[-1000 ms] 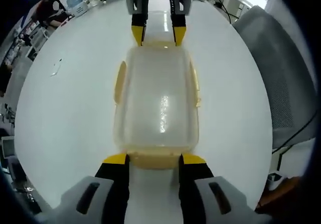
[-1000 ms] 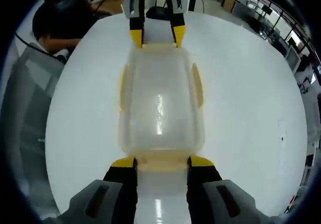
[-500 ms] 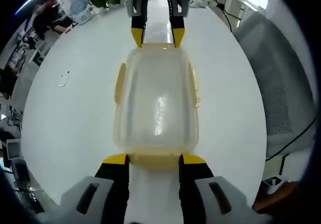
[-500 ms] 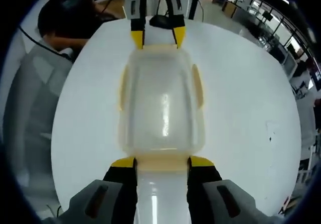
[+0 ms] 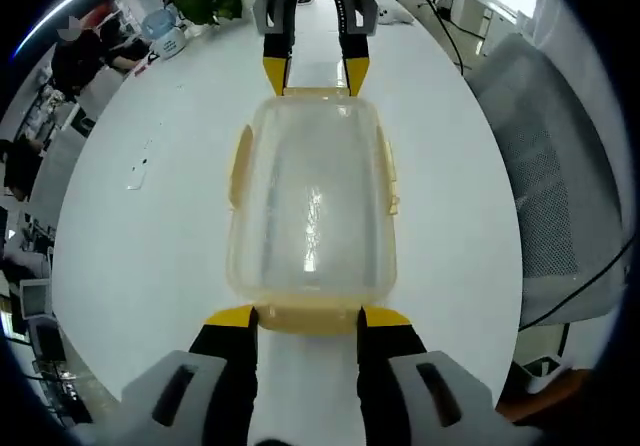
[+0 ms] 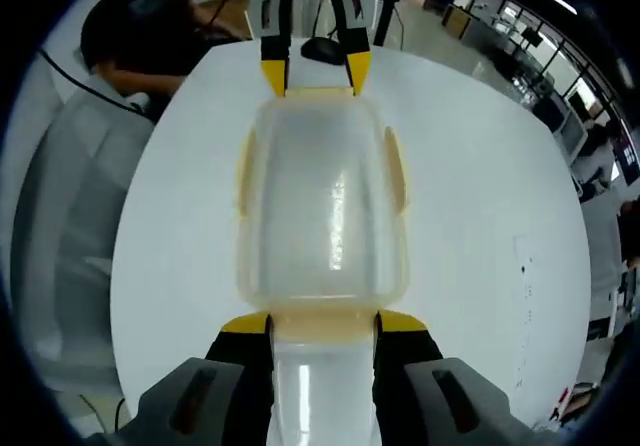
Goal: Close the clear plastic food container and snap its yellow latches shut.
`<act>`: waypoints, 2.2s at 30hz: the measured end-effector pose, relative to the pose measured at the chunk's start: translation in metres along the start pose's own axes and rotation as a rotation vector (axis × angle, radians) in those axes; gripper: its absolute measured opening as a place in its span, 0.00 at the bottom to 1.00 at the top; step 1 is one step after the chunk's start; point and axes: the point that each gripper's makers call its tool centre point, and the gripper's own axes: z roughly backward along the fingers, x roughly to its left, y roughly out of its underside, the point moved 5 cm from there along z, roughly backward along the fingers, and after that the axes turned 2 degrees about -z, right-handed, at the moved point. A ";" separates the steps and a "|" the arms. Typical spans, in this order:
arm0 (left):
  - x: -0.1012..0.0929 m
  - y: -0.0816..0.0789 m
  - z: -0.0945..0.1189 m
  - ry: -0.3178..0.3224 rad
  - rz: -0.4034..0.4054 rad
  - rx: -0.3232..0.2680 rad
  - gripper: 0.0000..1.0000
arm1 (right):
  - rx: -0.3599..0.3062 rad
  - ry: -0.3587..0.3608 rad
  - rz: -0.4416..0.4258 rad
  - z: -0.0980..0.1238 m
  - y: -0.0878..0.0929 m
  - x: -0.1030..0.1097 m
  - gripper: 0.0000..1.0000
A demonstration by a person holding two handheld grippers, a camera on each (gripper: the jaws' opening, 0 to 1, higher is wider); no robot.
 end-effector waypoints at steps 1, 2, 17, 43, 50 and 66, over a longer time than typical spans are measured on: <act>0.000 -0.002 0.002 -0.004 -0.001 -0.003 0.38 | 0.000 0.001 0.000 0.002 0.001 0.001 0.36; 0.000 -0.004 0.002 -0.005 -0.001 -0.005 0.38 | 0.000 0.002 0.001 0.004 0.002 0.001 0.36; 0.002 -0.036 0.003 -0.016 -0.012 -0.013 0.38 | 0.008 0.011 0.004 0.024 0.026 0.000 0.37; -0.006 -0.089 -0.015 0.011 0.000 -0.045 0.38 | 0.029 -0.011 0.014 0.046 0.079 0.005 0.37; -0.006 -0.104 -0.021 0.017 0.005 -0.058 0.38 | 0.035 -0.011 0.013 0.051 0.095 0.004 0.37; -0.002 -0.128 -0.031 0.024 0.003 -0.070 0.38 | 0.033 -0.012 -0.001 0.059 0.120 0.000 0.37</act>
